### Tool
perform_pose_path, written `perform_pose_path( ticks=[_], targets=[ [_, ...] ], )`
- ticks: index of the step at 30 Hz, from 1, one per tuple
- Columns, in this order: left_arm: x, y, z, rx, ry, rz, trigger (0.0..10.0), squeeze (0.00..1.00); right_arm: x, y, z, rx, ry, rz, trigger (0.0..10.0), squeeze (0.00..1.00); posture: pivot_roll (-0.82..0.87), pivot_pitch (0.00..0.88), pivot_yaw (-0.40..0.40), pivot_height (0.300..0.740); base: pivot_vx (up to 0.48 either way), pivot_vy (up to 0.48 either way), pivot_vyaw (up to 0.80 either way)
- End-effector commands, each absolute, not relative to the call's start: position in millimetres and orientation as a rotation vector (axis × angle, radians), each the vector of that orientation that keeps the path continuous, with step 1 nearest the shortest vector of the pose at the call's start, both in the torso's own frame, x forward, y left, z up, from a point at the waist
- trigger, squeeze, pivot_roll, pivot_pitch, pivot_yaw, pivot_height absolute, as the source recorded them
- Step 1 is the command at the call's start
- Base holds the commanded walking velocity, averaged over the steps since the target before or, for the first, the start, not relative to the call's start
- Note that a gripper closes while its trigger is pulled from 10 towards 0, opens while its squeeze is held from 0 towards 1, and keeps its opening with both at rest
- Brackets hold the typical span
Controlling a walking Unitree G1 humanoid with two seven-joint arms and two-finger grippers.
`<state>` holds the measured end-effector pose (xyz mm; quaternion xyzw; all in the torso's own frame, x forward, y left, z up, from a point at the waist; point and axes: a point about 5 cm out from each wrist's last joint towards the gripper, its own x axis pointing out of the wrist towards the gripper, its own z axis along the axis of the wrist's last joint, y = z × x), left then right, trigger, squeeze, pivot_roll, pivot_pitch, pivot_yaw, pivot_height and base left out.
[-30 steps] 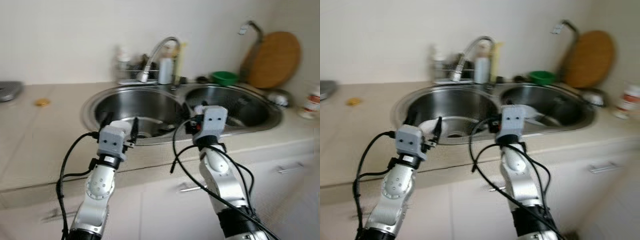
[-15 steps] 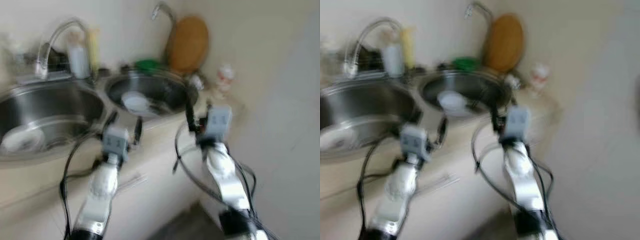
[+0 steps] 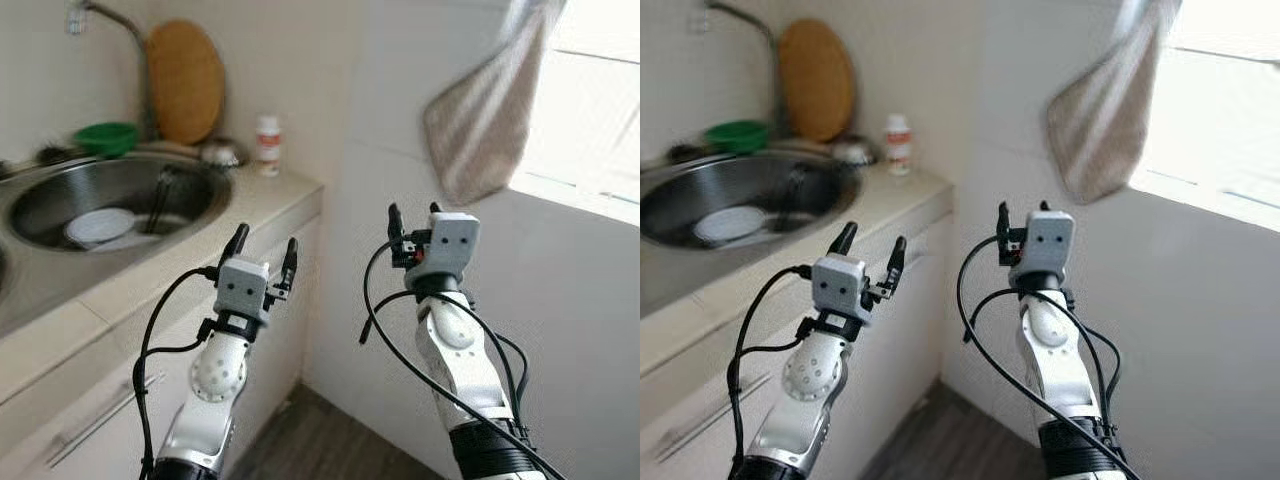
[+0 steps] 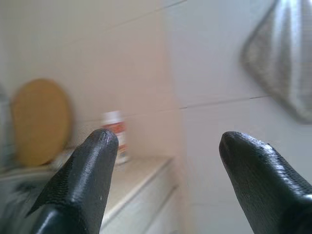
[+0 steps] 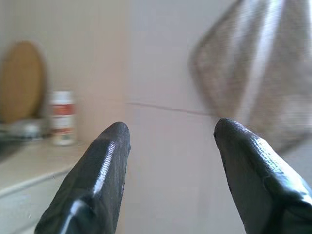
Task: Kitchen organization
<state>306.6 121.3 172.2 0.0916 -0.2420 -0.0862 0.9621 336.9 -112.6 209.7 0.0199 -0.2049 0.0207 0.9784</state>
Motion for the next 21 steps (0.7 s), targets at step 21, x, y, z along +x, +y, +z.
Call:
perform_pose_path(
  ticks=[21],
  targets=[
    [307, 122, 172, 0.183, -0.488, -0.174, 10.0, 0.0, 340, -108, 196, -0.049, -0.338, 0.025, 10.0, 0.0, 0.07, 0.0, -0.056, 0.74, 0.0, -0.274, -0.8]
  ],
)
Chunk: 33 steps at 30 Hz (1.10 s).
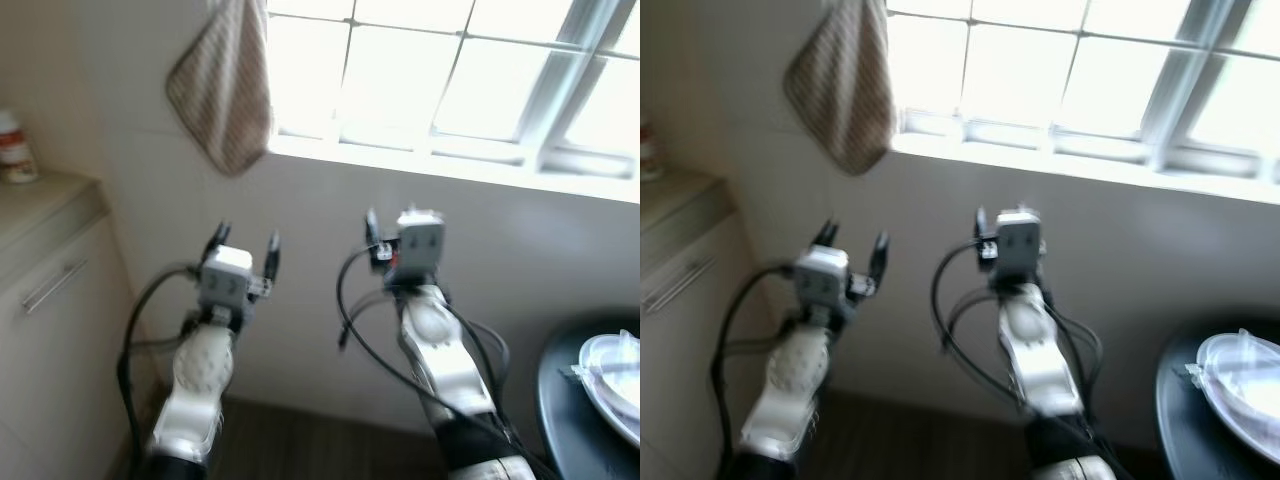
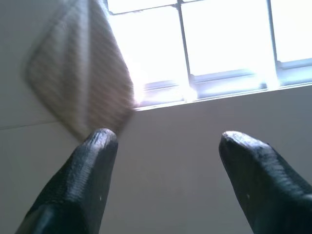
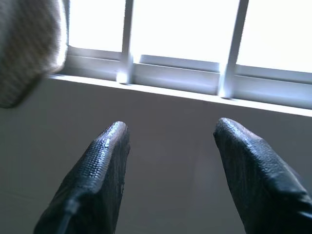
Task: Kitchen organization
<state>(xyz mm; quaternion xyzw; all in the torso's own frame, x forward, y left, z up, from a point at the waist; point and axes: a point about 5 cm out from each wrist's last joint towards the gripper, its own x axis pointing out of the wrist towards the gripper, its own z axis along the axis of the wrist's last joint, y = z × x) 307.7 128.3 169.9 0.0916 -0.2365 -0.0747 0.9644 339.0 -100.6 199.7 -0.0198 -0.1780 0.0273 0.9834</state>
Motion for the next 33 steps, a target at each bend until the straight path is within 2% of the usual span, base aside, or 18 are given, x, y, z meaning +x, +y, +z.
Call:
perform_pose_path(
  ticks=[1, 16, 21, 28, 33],
  targets=[
    [307, 122, 171, 0.182, -0.488, -0.175, 10.0, 0.0, 340, -108, 196, -0.049, -0.335, 0.024, 10.0, 0.0, 0.07, 0.0, -0.055, 0.74, 0.0, 0.0, -0.8],
    [309, 121, 169, 0.189, -0.475, -0.184, 10.0, 0.0, 345, -108, 180, -0.157, -0.255, 0.03, 10.0, 0.0, 0.07, 0.0, -0.05, 0.74, 0.0, 0.0, -0.76],
    [308, 121, 168, 0.191, -0.467, -0.185, 10.0, 0.0, 345, -106, 172, -0.211, -0.222, 0.068, 10.0, 0.0, 0.07, 0.0, -0.049, 0.74, 0.0, 0.0, 0.0],
    [309, 121, 167, 0.194, -0.461, -0.19, 10.0, 0.0, 347, -102, 150, -0.394, -0.117, 0.149, 10.0, 0.0, 0.07, 0.0, -0.047, 0.74, 0.0, 0.0, 0.0],
    [309, 120, 166, 0.196, -0.453, -0.196, 10.0, 0.0, 348, -124, 120, -0.487, 0.034, 0.049, 10.0, 0.0, 0.07, 0.0, -0.05, 0.74, 0.0, 0.0, 0.0]
  ],
)
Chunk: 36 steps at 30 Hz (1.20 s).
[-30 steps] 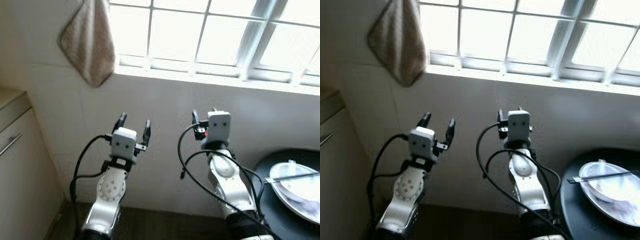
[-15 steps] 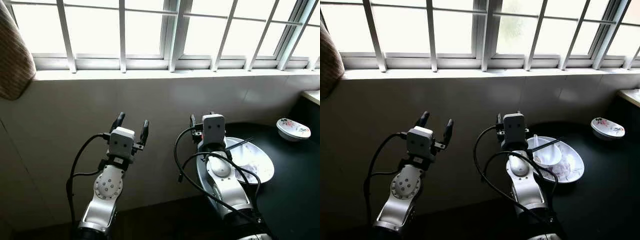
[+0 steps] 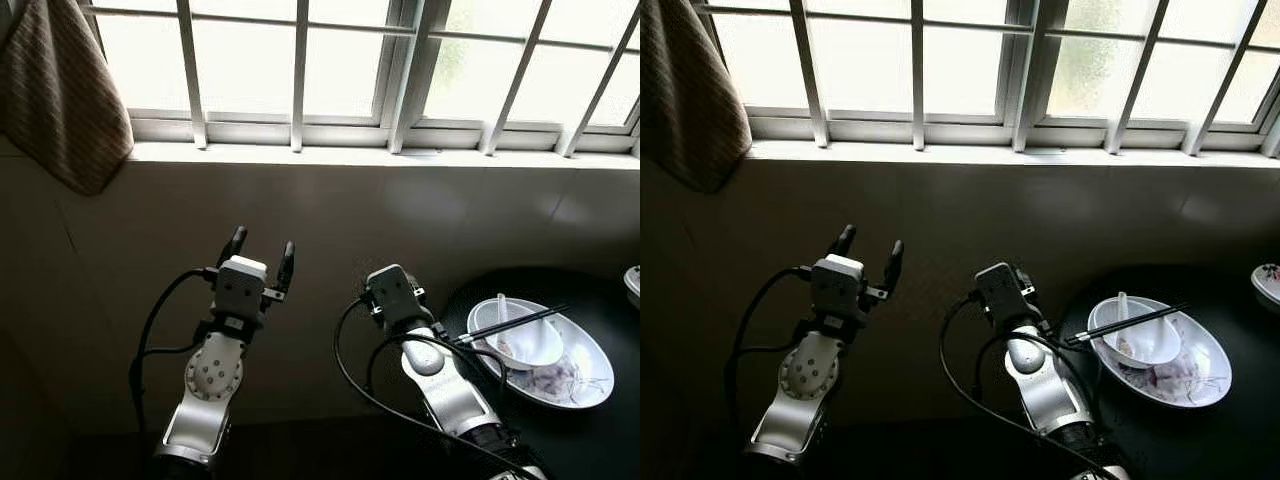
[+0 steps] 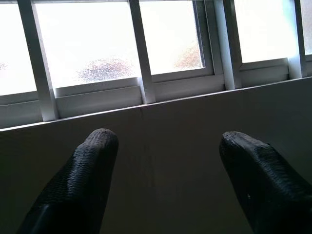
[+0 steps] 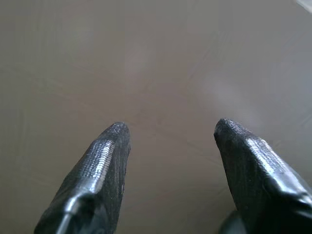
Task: Kitchen organization
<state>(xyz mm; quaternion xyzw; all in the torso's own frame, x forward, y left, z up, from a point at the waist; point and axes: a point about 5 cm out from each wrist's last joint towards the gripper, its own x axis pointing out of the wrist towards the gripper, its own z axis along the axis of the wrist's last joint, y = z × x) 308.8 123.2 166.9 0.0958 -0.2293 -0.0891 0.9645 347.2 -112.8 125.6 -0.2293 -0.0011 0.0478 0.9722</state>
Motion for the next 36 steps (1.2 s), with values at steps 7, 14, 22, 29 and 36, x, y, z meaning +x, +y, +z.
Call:
perform_pose_path(
  ticks=[7, 14, 22, 29, 36],
  targets=[
    [308, 121, 161, 0.197, -0.436, -0.198, 10.0, 0.0, 349, -130, 118, -0.462, 0.051, 0.037, 10.0, 0.0, 0.06, 0.0, -0.047, 0.74, 0.0, 0.0, -0.57],
    [309, 119, 163, 0.196, -0.439, -0.201, 10.0, 0.0, 346, -107, 124, -0.455, -0.02, 0.168, 10.0, 0.0, 0.07, 0.0, -0.048, 0.74, 0.0, 0.0, -0.8],
    [308, 120, 162, 0.196, -0.435, -0.196, 10.0, 0.0, 346, -110, 126, -0.534, -0.056, 0.143, 10.0, 0.0, 0.07, 0.0, -0.052, 0.74, 0.0, 0.0, -0.8],
    [308, 120, 161, 0.194, -0.433, -0.195, 10.0, 0.0, 340, -98, 125, -0.548, -0.097, 0.273, 10.0, 0.0, 0.06, 0.0, -0.053, 0.74, 0.0, 0.0, -0.46],
    [309, 119, 161, 0.193, -0.433, -0.195, 10.0, 0.0, 331, -86, 111, -0.645, -0.081, 0.415, 10.0, 0.0, 0.06, 0.0, -0.053, 0.74, 0.0, 0.0, 0.0]
  ],
)
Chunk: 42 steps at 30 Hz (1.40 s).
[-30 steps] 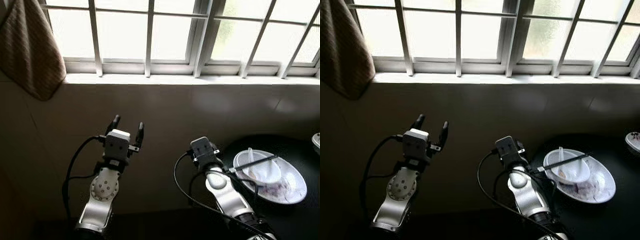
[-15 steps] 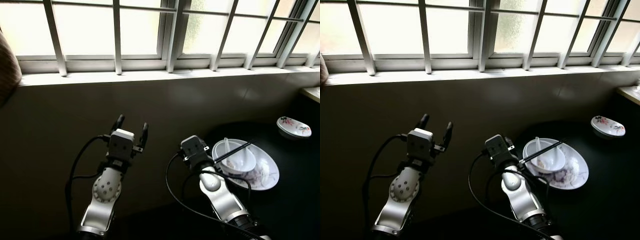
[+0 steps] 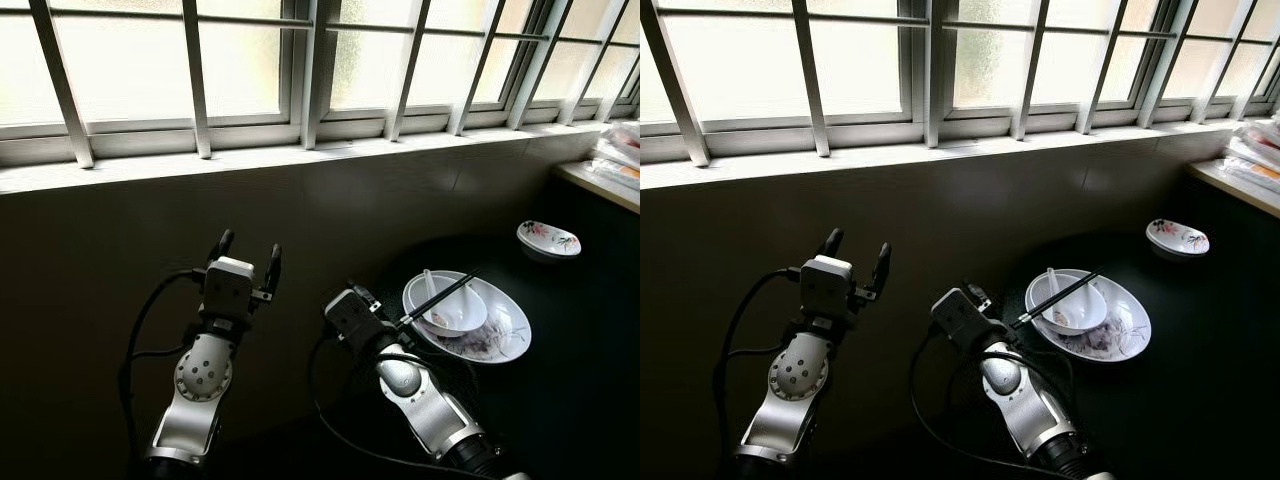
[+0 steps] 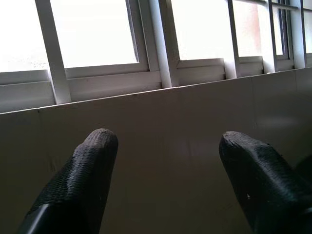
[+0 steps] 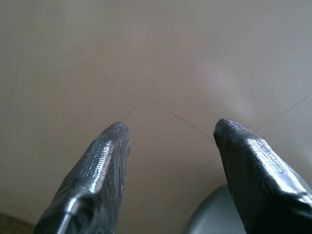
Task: Kitchen organization
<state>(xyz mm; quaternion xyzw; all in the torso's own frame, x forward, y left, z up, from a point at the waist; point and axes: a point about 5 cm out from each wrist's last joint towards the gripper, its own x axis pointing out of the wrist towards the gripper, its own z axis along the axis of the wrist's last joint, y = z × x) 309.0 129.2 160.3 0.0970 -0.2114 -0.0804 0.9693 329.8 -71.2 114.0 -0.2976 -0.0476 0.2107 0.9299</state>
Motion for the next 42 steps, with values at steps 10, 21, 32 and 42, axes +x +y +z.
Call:
perform_pose_path(
  ticks=[10, 21, 32, 42],
  targets=[
    [309, 119, 160, 0.193, -0.429, -0.195, 10.0, 0.0, 332, -102, 91, -0.827, 0.037, 0.397, 10.0, 0.0, 0.06, 0.0, -0.056, 0.74, 0.0, 0.0, 0.0],
    [309, 118, 159, 0.19, -0.427, -0.201, 10.0, 0.0, 332, -110, 84, -0.88, 0.093, 0.373, 10.0, 0.0, 0.06, 0.0, -0.054, 0.74, 0.0, 0.0, 0.0],
    [309, 116, 158, 0.191, -0.423, -0.205, 10.0, 0.0, 336, -118, 76, -0.923, 0.096, 0.38, 10.0, 0.0, 0.06, 0.0, -0.055, 0.74, 0.0, 0.0, 0.0],
    [309, 116, 158, 0.19, -0.425, -0.203, 10.0, 0.0, 339, -123, 71, -1.006, 0.062, 0.379, 10.0, 0.0, 0.07, 0.0, -0.058, 0.74, 0.0, 0.0, 0.0]
  ],
)
